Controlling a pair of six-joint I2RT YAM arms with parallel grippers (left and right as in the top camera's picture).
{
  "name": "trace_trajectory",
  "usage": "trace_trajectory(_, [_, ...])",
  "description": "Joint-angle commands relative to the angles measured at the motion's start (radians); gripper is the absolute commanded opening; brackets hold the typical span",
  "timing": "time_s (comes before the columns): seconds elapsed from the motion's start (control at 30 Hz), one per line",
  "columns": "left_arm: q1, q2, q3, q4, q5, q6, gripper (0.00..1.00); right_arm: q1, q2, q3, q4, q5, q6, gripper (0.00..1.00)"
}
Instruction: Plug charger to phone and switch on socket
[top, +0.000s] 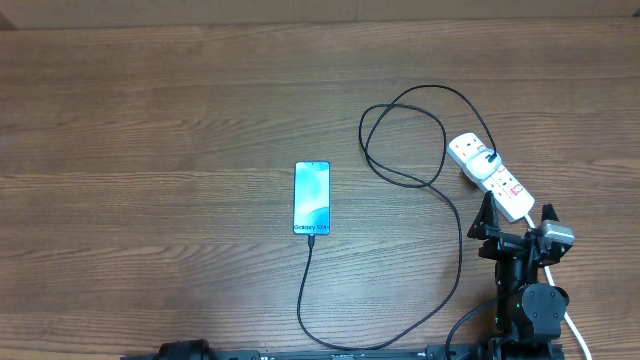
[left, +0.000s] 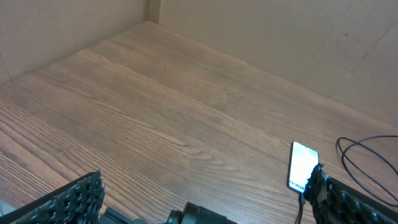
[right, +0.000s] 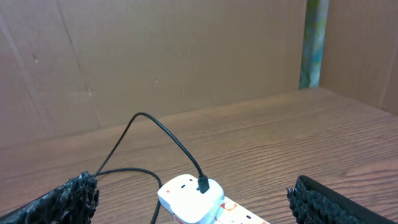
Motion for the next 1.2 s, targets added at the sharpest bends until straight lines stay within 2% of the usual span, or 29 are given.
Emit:
trace_trajectory(0.0, [0.006,-0.016,-0.003,-0.001,-0.014,-0.021,1.00,0.003,-0.011,-0.011,0.005,-0.004,-0.006,1.00])
trace_trajectory(0.3, [-0.024,-0.016,-0.006,0.000,-0.024,-0.011,1.00,0.003,-0.011,-0.011,0.005,-0.004,-0.006,1.00])
trace_trajectory(0.4, [-0.048,-0.016,-0.018,0.047,0.018,-0.057,1.00,0.003,-0.011,-0.011,0.005,-0.004,-0.006,1.00])
trace_trajectory(0.5, [-0.063,-0.016,-0.059,0.147,0.057,-0.055,1.00,0.003,-0.011,-0.011,0.005,-0.004,-0.006,1.00])
trace_trajectory(0.77, [-0.068,-0.017,-0.430,0.501,0.119,0.006,1.00,0.003,-0.011,-0.011,0.005,-0.004,-0.006,1.00])
trace_trajectory(0.97, [-0.080,-0.017,-0.732,0.790,0.209,0.006,1.00,0.003,-0.011,-0.011,0.005,-0.004,-0.006,1.00])
trace_trajectory(1.17, [-0.093,-0.018,-0.956,1.034,0.269,0.010,1.00,0.003,-0.011,-0.011,0.005,-0.004,-0.006,1.00])
